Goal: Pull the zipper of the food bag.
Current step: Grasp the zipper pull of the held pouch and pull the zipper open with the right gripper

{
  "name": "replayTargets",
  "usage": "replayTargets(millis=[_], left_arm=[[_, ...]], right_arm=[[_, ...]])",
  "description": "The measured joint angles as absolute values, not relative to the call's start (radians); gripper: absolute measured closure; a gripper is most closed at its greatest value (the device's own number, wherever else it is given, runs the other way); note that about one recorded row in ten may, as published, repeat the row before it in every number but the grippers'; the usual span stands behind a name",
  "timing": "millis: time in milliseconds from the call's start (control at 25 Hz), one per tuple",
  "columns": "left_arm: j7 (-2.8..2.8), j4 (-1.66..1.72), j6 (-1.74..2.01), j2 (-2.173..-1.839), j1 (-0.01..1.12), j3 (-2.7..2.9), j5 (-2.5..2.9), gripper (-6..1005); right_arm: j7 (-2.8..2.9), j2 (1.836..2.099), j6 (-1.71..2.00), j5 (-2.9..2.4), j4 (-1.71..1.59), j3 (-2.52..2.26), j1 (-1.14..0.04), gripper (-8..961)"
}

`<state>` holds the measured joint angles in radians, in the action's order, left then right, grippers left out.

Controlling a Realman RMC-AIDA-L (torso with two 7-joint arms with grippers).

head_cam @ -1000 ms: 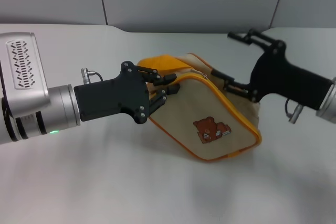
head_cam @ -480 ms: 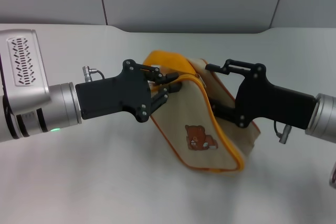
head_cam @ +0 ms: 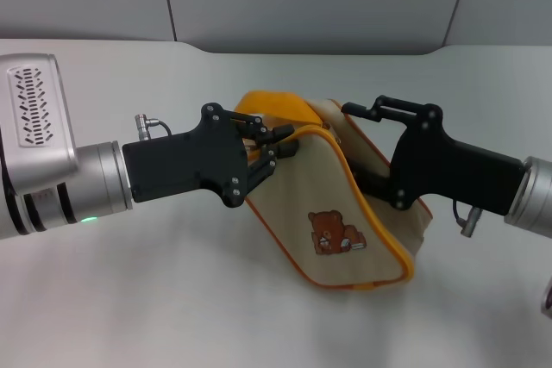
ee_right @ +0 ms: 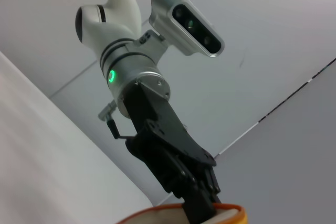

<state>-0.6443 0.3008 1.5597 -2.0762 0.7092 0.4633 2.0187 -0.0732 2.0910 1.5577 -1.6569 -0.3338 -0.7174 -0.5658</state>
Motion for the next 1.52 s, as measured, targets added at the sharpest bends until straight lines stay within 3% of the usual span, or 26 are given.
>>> replayTargets(millis=[1120,1520], left_arm=[[-0.642,0.280,1.578,-2.078,0.684,0.453,1.991,908],[-0.636,0.274,1.581,-2.079,0.682,0.455,1.991,911]], right_arm=[[-0.108,2.091,1.516,-1.637,-0.334,-0.811,-0.579,375],[-0.106,2.091,1.502,-1.634,-0.324,-0.823,-0.581,780]])
